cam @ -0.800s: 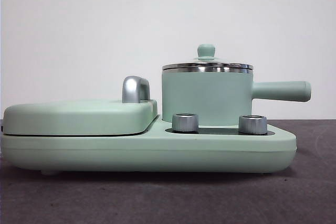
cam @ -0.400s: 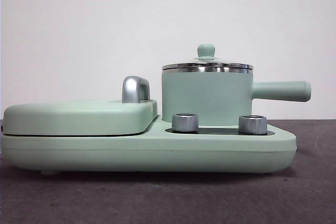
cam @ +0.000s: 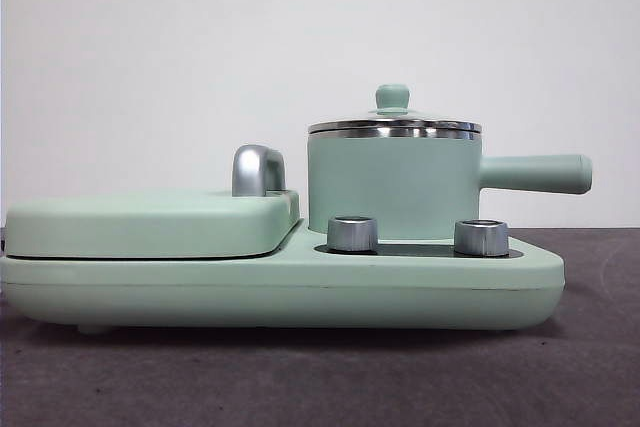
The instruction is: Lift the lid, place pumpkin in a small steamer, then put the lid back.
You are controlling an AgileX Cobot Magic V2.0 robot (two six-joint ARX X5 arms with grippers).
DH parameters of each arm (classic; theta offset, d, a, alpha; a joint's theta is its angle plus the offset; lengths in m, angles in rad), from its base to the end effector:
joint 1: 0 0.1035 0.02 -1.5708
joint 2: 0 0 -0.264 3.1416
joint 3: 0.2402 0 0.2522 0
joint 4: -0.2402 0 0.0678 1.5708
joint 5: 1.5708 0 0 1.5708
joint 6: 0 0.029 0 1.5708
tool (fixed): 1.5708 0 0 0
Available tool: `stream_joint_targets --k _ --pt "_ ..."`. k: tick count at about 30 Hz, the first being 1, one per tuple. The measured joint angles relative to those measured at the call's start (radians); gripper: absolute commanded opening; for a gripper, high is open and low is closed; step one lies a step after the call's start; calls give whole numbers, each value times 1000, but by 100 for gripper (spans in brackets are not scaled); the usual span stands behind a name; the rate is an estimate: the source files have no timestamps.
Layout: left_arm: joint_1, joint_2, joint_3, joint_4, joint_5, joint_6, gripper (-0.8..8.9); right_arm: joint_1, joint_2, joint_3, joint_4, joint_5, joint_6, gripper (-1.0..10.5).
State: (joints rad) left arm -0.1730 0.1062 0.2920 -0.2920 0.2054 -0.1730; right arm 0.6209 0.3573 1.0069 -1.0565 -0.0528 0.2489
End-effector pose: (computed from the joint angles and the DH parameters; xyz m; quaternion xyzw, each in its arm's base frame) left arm 0.0805 -0.0201 0.2255 -0.0856 0.0691 -0.1825 0.9770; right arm 0.0156 0.0131 0.3535 0.0586 0.2326 0.2971 0.9242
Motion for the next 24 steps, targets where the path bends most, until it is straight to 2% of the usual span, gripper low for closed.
stream_joint_targets --k 2,5,11,24 --pt "42 -58 -89 52 -23 30 6 0 0 0 0 0 0 17" --pt "74 -103 -179 70 -112 51 6 0 0 0 0 0 0 17" --pt "97 -100 -251 94 -225 58 6 0 0 0 0 0 0 17" --pt "114 -101 -259 109 -227 77 6 0 -1 0 0 0 0 17"
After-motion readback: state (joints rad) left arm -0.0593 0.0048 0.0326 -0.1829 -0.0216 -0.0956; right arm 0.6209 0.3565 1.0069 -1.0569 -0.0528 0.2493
